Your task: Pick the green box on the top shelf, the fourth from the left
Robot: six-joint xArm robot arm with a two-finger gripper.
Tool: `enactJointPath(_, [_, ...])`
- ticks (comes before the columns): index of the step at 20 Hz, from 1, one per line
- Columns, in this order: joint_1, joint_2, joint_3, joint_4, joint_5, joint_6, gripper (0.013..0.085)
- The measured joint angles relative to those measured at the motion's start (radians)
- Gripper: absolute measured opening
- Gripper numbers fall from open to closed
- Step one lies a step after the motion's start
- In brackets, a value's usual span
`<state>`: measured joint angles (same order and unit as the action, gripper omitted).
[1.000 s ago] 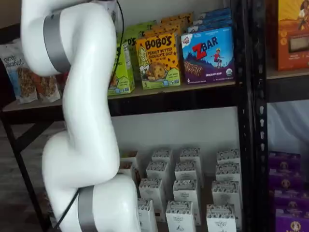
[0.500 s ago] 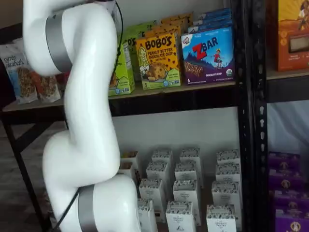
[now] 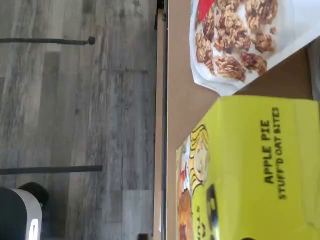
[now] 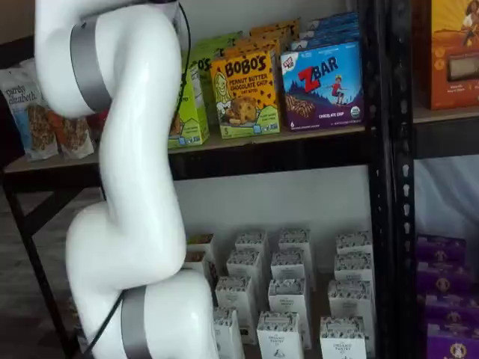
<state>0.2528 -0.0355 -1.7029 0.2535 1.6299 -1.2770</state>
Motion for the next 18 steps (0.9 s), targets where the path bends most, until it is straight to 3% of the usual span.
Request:
enactJointPath(3, [0.0, -0.001, 0.001, 0.001, 0.0, 0.0, 0.069])
enactJointPath(5, [-0.001, -0.001, 0.002, 0.003, -0.001, 0.0, 0.061])
enactJointPath(10, [0.0, 0.002, -0.004, 0.003, 0.008, 0.001, 0.061])
enactJointPath(18, [-0.001, 0.002, -0.007, 0.012, 0.007, 0.002, 0.045])
